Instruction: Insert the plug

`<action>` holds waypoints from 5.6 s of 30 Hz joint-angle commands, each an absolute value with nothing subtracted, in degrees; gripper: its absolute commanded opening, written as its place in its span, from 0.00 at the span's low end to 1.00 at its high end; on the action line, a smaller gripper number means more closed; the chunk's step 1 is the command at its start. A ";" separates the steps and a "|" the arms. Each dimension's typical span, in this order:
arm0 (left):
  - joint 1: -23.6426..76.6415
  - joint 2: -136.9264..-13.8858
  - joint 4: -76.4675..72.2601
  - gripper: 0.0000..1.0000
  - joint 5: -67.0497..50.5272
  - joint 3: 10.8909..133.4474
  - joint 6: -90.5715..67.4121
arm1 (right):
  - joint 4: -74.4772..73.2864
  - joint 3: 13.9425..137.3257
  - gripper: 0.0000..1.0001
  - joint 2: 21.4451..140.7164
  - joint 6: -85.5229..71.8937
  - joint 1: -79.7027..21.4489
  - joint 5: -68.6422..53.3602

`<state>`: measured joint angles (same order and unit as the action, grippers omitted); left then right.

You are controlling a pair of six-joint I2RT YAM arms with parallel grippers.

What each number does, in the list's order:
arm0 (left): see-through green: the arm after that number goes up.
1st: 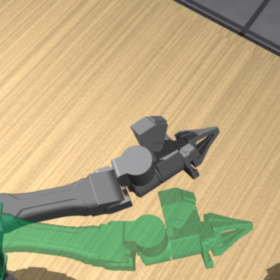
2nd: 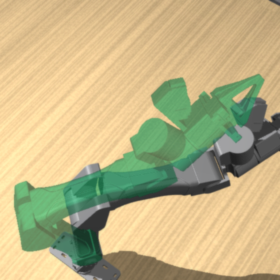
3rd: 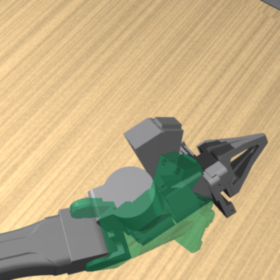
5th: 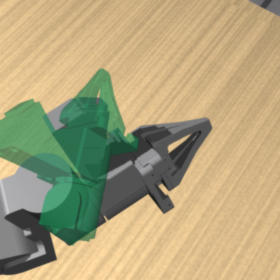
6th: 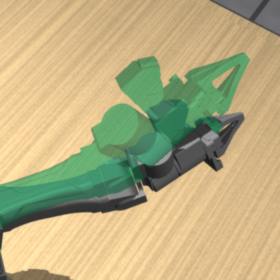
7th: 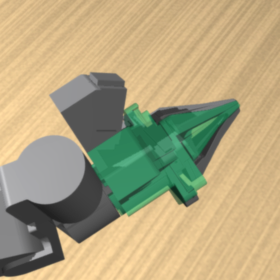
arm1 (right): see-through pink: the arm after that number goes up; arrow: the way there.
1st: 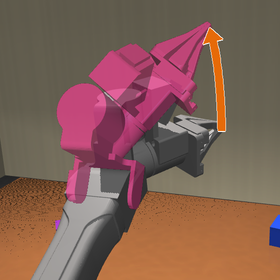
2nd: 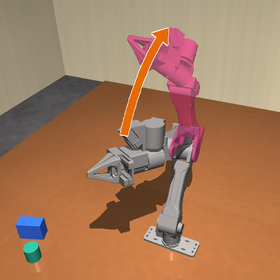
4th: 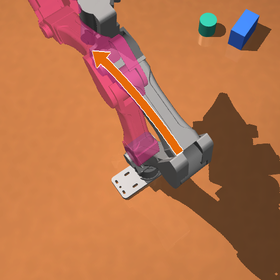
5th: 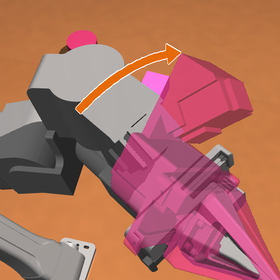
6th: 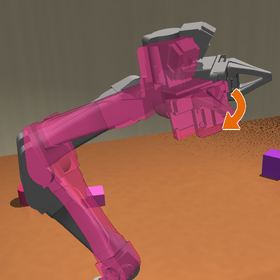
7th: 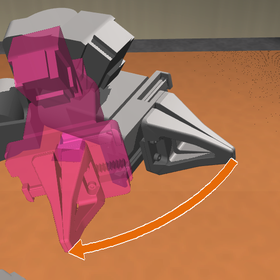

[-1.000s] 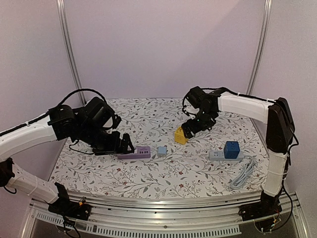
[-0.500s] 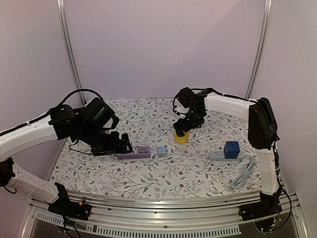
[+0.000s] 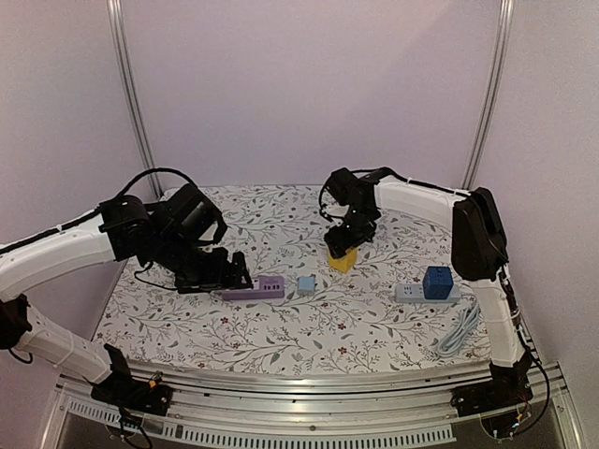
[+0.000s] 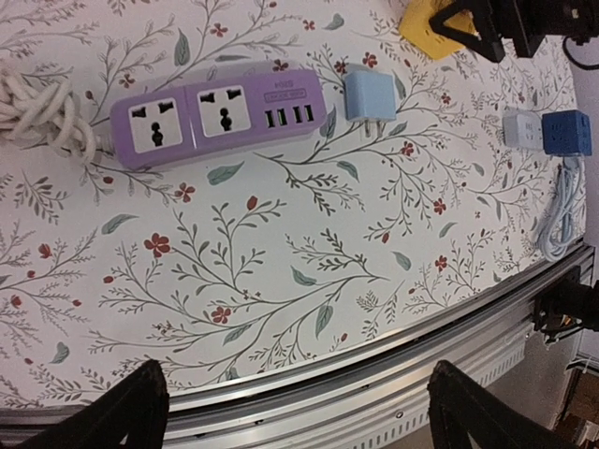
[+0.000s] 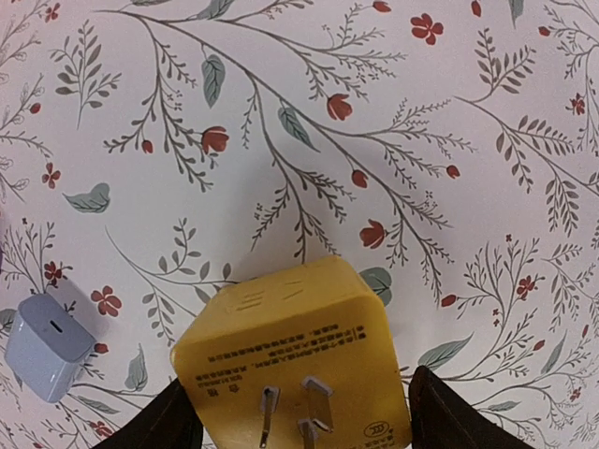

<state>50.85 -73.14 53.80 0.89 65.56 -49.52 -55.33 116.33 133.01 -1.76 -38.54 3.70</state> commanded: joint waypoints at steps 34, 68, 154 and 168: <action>47.59 -70.17 54.22 1.00 5.41 72.54 -37.14 | -55.14 118.58 0.30 121.42 -20.42 -39.02 -3.84; 45.88 -70.28 33.49 1.00 0.50 77.94 -14.86 | -39.24 94.63 0.26 98.25 -65.72 -37.81 -18.75; 31.50 -83.85 -15.40 0.84 -55.05 71.54 -9.95 | 13.88 79.39 0.19 87.57 -94.89 -49.13 -27.49; 34.13 -83.07 -14.63 0.77 -52.82 71.70 -8.02 | 13.97 78.54 0.17 87.36 -95.99 -49.39 -27.57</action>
